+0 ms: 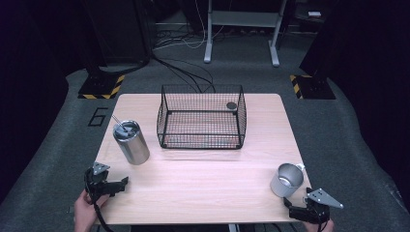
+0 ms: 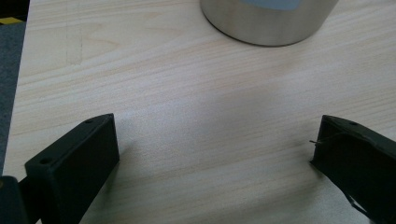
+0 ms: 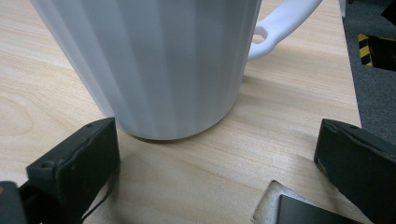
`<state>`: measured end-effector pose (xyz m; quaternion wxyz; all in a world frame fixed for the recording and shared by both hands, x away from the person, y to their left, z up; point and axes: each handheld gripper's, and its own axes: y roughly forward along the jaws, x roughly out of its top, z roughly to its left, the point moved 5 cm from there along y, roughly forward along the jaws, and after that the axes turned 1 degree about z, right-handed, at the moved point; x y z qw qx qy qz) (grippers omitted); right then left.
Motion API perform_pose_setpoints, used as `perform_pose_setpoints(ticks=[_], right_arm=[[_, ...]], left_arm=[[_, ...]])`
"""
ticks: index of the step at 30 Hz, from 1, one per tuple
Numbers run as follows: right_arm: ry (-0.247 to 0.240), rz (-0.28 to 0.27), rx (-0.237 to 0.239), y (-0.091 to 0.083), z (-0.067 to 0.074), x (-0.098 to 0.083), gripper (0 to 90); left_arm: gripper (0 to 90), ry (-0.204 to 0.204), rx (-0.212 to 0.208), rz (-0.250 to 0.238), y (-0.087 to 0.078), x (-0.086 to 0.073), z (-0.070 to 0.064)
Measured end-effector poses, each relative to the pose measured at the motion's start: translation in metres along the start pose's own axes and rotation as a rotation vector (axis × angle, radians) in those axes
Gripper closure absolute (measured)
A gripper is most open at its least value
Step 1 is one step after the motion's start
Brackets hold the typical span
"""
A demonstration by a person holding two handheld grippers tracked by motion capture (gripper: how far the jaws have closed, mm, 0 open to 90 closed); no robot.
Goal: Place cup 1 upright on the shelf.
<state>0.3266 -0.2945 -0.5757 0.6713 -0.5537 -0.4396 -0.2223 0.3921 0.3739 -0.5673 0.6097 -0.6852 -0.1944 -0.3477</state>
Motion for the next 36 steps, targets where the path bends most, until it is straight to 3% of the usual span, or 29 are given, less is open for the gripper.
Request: perform_pose_setpoints(ticks=[5, 13, 18, 24, 30, 36], right_arm=[[0.000, 0.003, 0.003, 0.000, 0.000, 0.000, 0.0], [0.000, 0.006, 0.000, 0.000, 0.000, 0.000, 0.0], [-0.001, 0.007, 0.003, 0.000, 0.000, 0.000, 0.0], [0.006, 0.004, -0.009, 0.000, 0.000, 0.000, 0.0], [0.009, 0.003, -0.008, -0.001, 0.000, -0.001, 0.0], [0.010, -0.001, -0.011, -0.001, -0.001, -0.001, 0.0]], left_arm=[[0.0, -0.028, 0.027, -0.001, -0.001, -0.001, -0.002], [0.0, -0.035, 0.042, 0.005, -0.001, -0.001, -0.003], [0.0, -0.041, -0.029, -0.019, -0.004, 0.000, -0.005], [0.0, -0.038, -0.081, -0.048, -0.013, 0.012, -0.013], [0.0, -0.026, -0.096, -0.115, -0.022, 0.031, -0.015], [0.0, -0.011, -0.100, -0.142, -0.028, 0.048, -0.017]])
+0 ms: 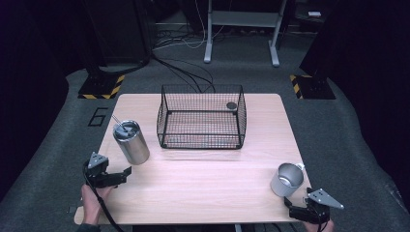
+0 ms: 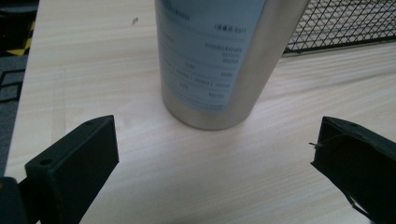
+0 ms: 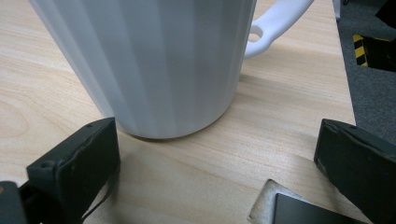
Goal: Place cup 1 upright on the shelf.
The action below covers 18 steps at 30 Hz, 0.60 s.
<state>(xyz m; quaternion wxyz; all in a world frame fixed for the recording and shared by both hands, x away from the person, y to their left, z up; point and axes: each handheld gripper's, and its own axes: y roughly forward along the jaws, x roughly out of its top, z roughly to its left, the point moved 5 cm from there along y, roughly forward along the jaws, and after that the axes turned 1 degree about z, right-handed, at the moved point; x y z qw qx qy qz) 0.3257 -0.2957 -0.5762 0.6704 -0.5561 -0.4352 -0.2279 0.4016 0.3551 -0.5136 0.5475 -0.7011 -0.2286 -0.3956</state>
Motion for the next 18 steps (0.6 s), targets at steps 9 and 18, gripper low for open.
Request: perform_pose_setpoints(ticks=[9, 18], right_arm=[[-0.003, -0.001, 0.002, 0.000, 0.000, 0.000, 0.0], [0.002, -0.004, -0.003, 0.000, 0.000, 0.000, 0.0]], left_arm=[[0.0, 0.017, -0.018, -0.055, -0.004, 0.034, -0.006], [0.0, 0.033, -0.017, -0.097, -0.008, 0.060, -0.008]])
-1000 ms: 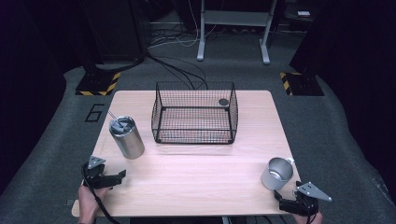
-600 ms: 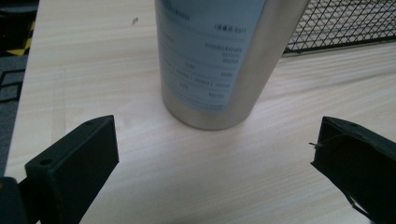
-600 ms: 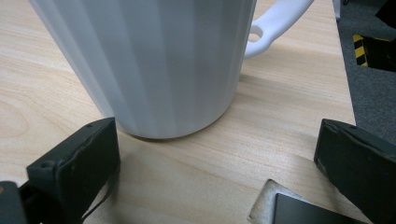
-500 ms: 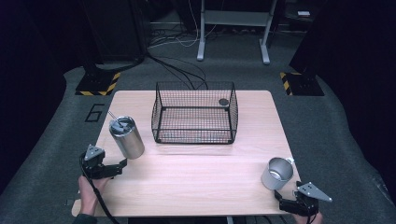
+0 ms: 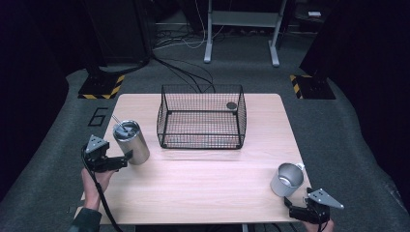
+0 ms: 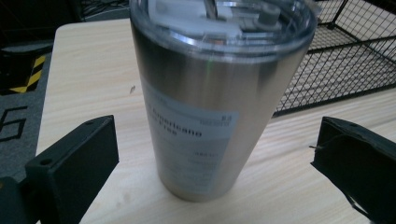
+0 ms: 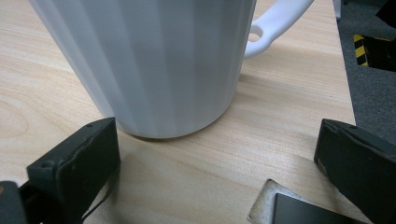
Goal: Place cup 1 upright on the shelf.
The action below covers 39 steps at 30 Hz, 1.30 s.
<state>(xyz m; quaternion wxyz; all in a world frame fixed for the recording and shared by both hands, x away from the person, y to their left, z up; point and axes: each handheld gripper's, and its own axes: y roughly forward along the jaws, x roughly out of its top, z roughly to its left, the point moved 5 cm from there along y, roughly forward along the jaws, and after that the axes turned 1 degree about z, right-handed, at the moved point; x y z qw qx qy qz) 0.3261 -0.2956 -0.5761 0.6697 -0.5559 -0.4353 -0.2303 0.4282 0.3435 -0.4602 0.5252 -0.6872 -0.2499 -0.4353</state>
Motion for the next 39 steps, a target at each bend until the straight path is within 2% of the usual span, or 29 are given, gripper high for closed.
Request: perform_pose_setpoints(ticks=[4, 9, 18, 20, 27, 34, 39], right_arm=[[-0.003, 0.005, 0.005, 0.000, 0.000, 0.000, 0.0], [-0.004, 0.004, 0.004, 0.000, 0.000, 0.000, 0.0], [0.001, 0.006, -0.001, 0.000, 0.000, 0.000, 0.0], [0.001, 0.007, -0.001, 0.000, 0.000, 0.000, 0.0], [0.000, 0.000, -0.004, 0.000, 0.000, 0.000, 0.0], [0.000, -0.006, -0.003, 0.000, 0.000, 0.000, 0.0], [-0.001, 0.000, 0.000, 0.000, 0.000, 0.000, 0.0]], left_arm=[[0.0, 0.000, 0.000, -0.017, 0.002, 0.009, -0.001], [0.0, 0.020, 0.014, -0.035, 0.006, 0.021, -0.004], [0.0, 0.044, 0.009, -0.013, 0.021, 0.034, -0.002], [0.0, 0.036, 0.008, -0.022, 0.025, 0.036, -0.002], [0.8, 0.043, 0.023, -0.012, 0.036, 0.037, -0.003], [2.8, 0.020, 0.028, -0.040, 0.043, 0.035, -0.003], [3.7, 0.024, 0.038, -0.051, 0.044, 0.035, -0.004]])
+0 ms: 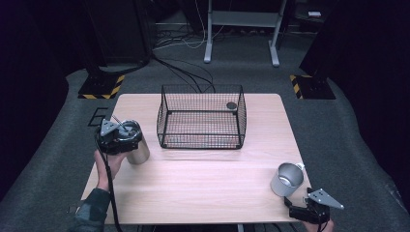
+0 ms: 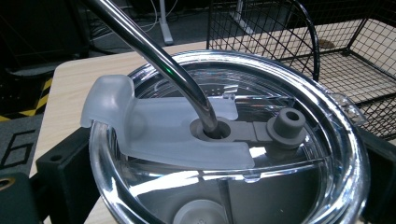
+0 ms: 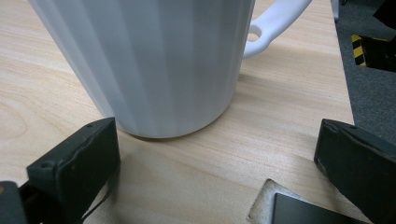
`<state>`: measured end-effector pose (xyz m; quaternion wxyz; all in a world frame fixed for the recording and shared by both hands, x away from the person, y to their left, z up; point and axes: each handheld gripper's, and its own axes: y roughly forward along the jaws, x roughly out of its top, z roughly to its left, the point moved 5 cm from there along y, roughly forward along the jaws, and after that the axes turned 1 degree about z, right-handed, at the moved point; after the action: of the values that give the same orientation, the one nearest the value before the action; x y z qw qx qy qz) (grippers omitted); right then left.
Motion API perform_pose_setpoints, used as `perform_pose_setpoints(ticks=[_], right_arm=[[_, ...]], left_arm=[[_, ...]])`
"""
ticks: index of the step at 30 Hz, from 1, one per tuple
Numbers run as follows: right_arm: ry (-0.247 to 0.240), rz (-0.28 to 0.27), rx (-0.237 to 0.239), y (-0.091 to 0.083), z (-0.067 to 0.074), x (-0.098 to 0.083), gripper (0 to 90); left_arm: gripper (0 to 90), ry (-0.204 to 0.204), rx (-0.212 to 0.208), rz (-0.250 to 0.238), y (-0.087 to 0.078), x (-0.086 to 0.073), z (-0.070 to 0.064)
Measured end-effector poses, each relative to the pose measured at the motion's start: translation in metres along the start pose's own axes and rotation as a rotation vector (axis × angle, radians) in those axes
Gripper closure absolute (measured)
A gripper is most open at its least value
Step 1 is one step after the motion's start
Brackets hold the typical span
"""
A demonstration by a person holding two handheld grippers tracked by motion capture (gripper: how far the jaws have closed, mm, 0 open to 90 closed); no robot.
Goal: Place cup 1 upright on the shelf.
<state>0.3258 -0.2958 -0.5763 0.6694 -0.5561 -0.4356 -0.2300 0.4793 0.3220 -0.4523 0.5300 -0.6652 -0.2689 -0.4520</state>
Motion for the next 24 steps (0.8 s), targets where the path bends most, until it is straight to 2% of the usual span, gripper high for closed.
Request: perform_pose_setpoints(ticks=[12, 19, 24], right_arm=[[0.002, 0.000, -0.004, 0.000, 0.000, 0.000, 0.0], [0.001, -0.011, -0.003, 0.000, 0.000, -0.001, 0.0], [0.005, -0.014, -0.011, 0.000, 0.000, -0.001, 0.0]], left_arm=[[4.0, 0.008, -0.020, 0.003, -0.002, 0.000, -0.001], [4.0, 0.022, -0.033, -0.026, -0.016, 0.003, -0.005], [4.0, 0.045, -0.046, -0.021, -0.025, 0.006, -0.011]])
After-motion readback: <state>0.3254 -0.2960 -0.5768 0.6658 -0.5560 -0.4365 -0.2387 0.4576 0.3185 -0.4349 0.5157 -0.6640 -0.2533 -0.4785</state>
